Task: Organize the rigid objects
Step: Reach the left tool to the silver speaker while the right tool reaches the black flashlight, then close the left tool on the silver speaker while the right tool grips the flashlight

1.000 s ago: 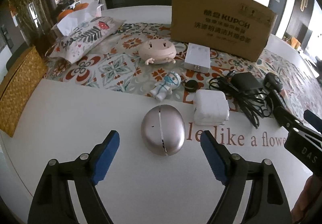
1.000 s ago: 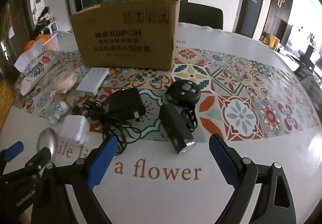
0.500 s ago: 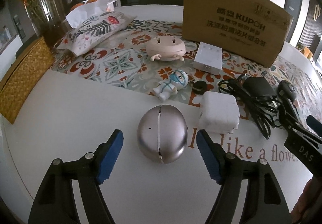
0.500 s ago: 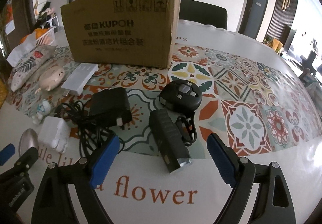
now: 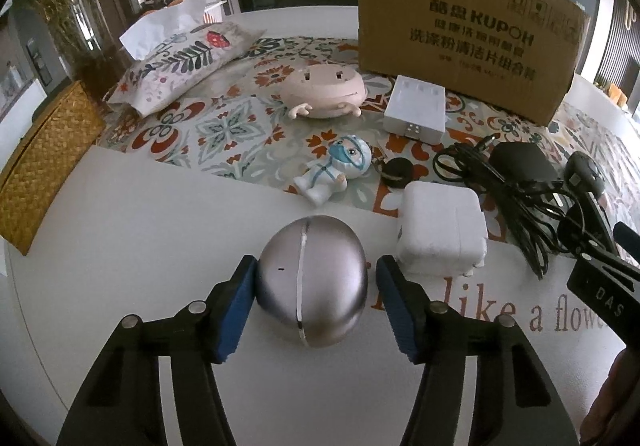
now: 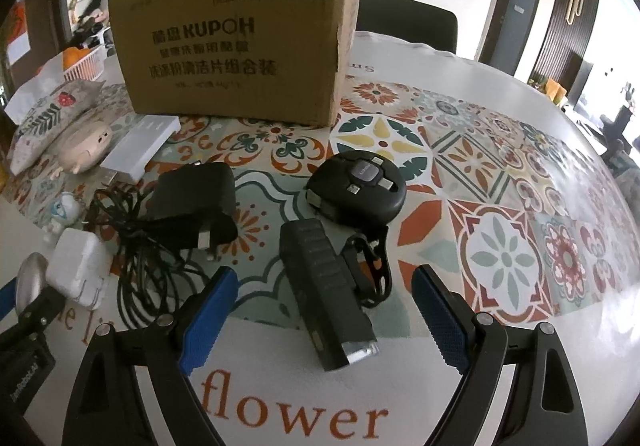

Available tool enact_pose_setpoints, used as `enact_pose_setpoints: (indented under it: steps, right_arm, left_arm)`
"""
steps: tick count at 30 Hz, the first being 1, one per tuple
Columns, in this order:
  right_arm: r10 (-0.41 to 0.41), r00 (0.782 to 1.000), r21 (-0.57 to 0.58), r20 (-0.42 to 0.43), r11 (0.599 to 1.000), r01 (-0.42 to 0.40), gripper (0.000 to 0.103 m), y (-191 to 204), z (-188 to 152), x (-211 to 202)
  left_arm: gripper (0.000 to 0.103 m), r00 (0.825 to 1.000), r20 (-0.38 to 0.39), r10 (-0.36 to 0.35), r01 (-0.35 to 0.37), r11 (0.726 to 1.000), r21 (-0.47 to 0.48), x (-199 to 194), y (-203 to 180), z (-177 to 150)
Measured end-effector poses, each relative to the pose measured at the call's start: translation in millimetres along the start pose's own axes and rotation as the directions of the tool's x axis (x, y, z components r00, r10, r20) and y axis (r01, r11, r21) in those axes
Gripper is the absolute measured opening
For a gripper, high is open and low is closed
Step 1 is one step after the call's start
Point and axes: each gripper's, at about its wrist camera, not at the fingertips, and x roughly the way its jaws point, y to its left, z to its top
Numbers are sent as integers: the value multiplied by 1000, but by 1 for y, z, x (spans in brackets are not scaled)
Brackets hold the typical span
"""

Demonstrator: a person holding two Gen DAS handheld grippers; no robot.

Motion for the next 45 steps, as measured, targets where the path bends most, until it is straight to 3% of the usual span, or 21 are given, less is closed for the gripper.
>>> enact_pose_setpoints:
  steps: [4, 7, 9, 12, 27, 45]
  right_arm:
    - [5, 1000, -2, 2, 1000, -5, 79, 0, 2, 3]
    - [15, 1000, 0, 6, 1000, -15, 68, 1, 2, 3]
    - [9, 1000, -5, 8, 1000, -8, 55, 2, 2, 1]
    - [23, 1000, -3, -2, 1000, -23, 47, 3, 2, 0]
    - [42, 999, 16, -14, 999, -41, 41, 13, -8, -21]
    - [-7, 997, 59, 80, 998, 2, 39, 22, -1, -87]
  left_arm:
    - [54, 1000, 7, 6, -6, 1000, 7, 0, 0, 1]
    - [54, 1000, 7, -4, 4, 1000, 5, 0, 2, 2]
    - [54, 1000, 6, -8, 8, 1000, 8, 0, 2, 2]
    - [53, 1000, 5, -27, 27, 1000, 5, 0, 3, 2]
    - [53, 997, 28, -72, 71, 996, 59, -15, 12, 0]
    - [53, 981, 91, -172, 157, 976, 149, -59, 25, 20]
